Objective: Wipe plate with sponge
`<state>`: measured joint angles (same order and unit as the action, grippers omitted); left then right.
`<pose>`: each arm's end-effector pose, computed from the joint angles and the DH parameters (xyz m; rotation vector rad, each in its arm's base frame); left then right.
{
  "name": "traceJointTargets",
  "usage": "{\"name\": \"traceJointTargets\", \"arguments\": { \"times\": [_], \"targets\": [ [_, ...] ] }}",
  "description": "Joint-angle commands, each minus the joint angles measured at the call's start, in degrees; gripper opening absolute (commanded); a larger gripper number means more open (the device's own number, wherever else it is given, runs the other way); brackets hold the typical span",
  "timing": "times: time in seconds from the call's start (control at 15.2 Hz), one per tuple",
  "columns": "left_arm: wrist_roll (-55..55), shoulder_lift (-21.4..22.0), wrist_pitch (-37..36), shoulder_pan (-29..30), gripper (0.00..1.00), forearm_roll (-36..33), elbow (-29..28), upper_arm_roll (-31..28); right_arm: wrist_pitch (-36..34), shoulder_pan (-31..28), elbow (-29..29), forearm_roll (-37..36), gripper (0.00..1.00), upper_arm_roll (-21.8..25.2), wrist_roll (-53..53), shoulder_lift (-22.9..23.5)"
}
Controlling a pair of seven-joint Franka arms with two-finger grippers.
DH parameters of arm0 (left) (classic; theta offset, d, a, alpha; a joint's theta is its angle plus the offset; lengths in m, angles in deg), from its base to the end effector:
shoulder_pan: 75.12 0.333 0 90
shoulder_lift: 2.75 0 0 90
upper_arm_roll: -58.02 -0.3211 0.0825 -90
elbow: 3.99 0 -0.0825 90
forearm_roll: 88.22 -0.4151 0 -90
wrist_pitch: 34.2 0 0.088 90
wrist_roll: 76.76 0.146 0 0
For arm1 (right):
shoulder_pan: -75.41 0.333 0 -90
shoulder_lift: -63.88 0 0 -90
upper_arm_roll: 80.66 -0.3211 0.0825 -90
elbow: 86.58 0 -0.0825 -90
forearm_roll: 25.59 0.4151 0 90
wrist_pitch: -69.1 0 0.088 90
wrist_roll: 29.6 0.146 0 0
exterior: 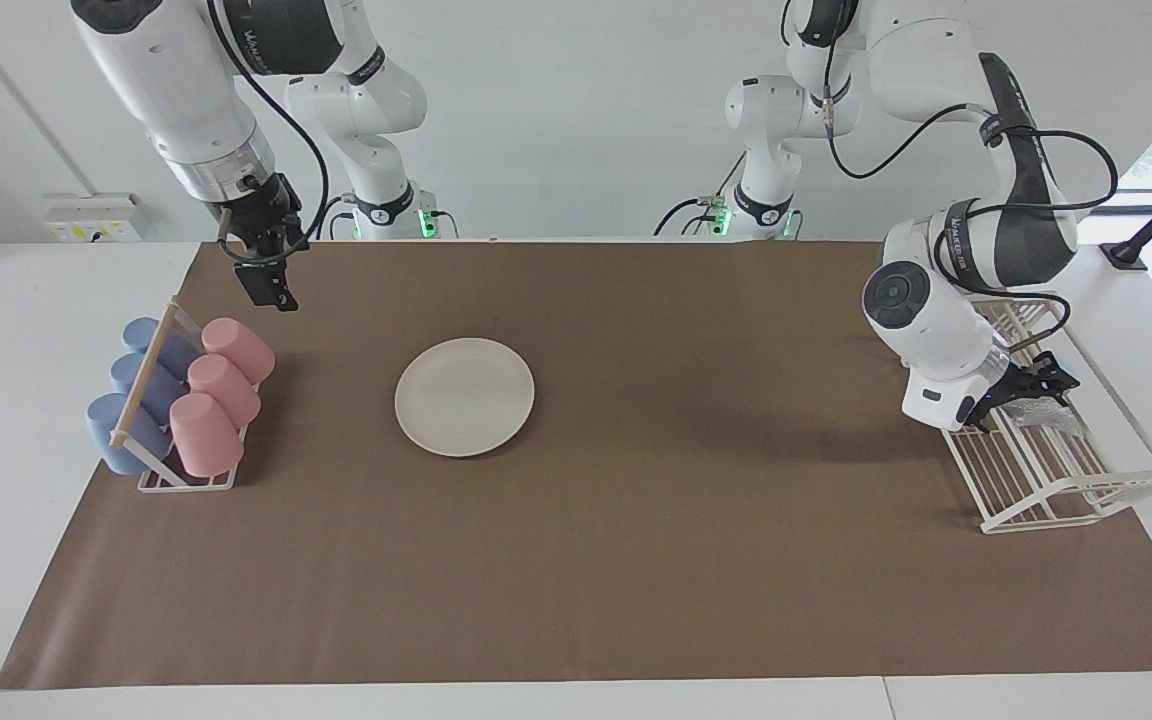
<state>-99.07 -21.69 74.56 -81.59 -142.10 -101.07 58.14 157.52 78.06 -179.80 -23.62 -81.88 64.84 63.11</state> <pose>0.6858 0.0103 0.3865 -2.2692 0.1234 -0.1249 0.5723 0.0439 0.5681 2.1869 -2.2094 -0.1117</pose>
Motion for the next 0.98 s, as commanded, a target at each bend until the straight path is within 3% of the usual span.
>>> {"name": "traceJointTargets", "arguments": {
  "times": [0.0,0.13,0.33,0.46,0.72,0.92],
  "targets": [
    [-2.82,0.13,1.36,0.84,1.0,-1.14,-1.61,0.14,1.49,0.59,-2.14,1.54,1.0,-0.36,1.98,-1.69],
    [-4.49,0.31,1.28,0.84,1.0,-1.14,-2.41,0.14,1.76,0.69,-1.96,1.63,1.0,-0.45,1.89,-1.69],
    [-4.76,0.4,1.1,0.84,0.81,-1.05,-2.59,0.14,1.67,1.21,-1.78,1.55,1.0,-0.36,1.71,-1.69],
    [-5.55,0.49,0.93,0.93,0.74,-1.05,-2.68,0.05,2.02,1.56,-1.35,1.55,1.0,-0.36,1.63,-1.51],
    [-5.91,0.49,0.49,0.84,0.31,-1.05,-2.59,0.05,2.11,2.0,-1.43,1.72,1.0,-0.36,1.71,-1.51],
    [-6.26,0.49,0.57,0.84,0.0,-1.05,-2.41,0.05,1.84,7.44,-1.35,1.98,1.0,-0.8,1.71,-1.69]
  ]
}}
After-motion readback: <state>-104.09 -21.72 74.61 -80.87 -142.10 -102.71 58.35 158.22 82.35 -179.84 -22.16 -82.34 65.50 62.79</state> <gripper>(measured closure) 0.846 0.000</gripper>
